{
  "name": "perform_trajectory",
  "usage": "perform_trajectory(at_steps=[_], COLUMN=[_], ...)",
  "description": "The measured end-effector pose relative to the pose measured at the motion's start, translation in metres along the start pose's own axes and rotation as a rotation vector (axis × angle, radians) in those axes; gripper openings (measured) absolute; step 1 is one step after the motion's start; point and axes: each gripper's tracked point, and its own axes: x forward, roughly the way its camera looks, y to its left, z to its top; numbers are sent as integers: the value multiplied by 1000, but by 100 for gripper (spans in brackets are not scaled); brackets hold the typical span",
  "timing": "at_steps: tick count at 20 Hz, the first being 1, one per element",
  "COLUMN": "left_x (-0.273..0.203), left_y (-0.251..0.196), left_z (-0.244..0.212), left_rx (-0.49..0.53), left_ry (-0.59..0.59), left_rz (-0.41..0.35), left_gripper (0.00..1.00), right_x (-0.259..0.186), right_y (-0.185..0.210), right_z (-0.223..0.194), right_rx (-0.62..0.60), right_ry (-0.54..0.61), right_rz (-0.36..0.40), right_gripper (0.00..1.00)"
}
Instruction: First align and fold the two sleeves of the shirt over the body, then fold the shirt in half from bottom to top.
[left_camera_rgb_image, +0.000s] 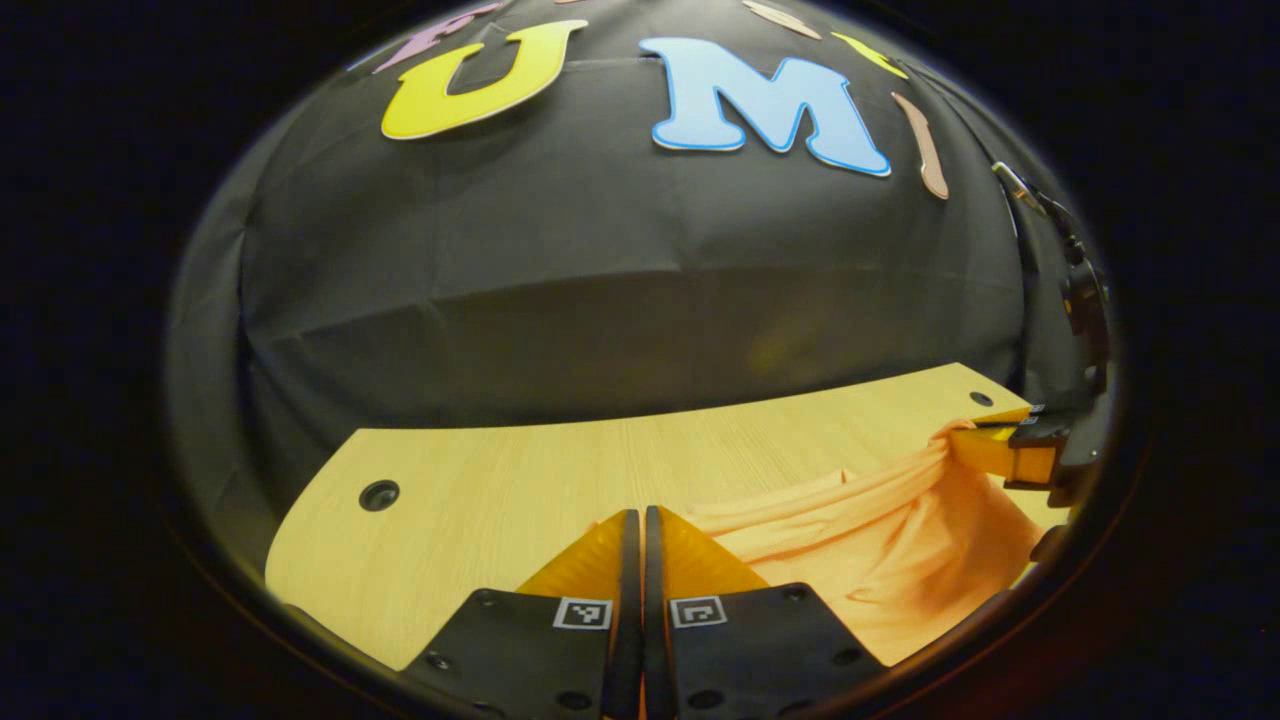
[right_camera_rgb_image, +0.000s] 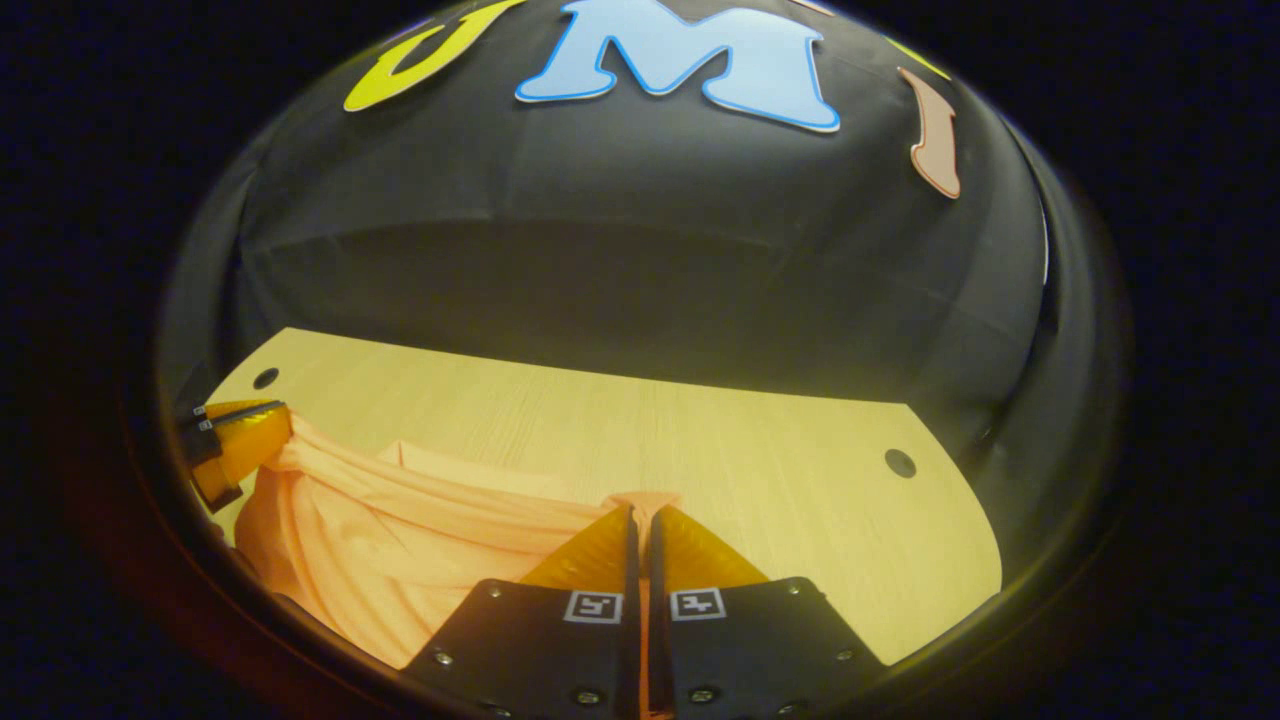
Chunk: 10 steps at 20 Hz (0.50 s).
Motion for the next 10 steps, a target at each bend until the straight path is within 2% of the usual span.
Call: perform_trajectory(at_steps=[2,6,8,9,10], left_x=[4,3,-2,-6,-10], left_y=[1,-2,-4,-4,-5], left_z=[-2,-8,-5,-1,3], left_rx=[3,8,5,3,1], left_ry=[4,41,42,39,34], left_rz=[5,-15,-16,-13,-11], left_gripper=[11,11,12,22,27], right_x=[2,1,-5,-7,-12], right_y=[-2,-2,-3,-2,-2], right_z=[-3,-3,1,4,5], right_rx=[-4,-10,-18,-21,-25], right_ry=[8,17,12,8,5], right_rz=[-4,3,6,10,14], right_gripper=[6,8,16,16,16])
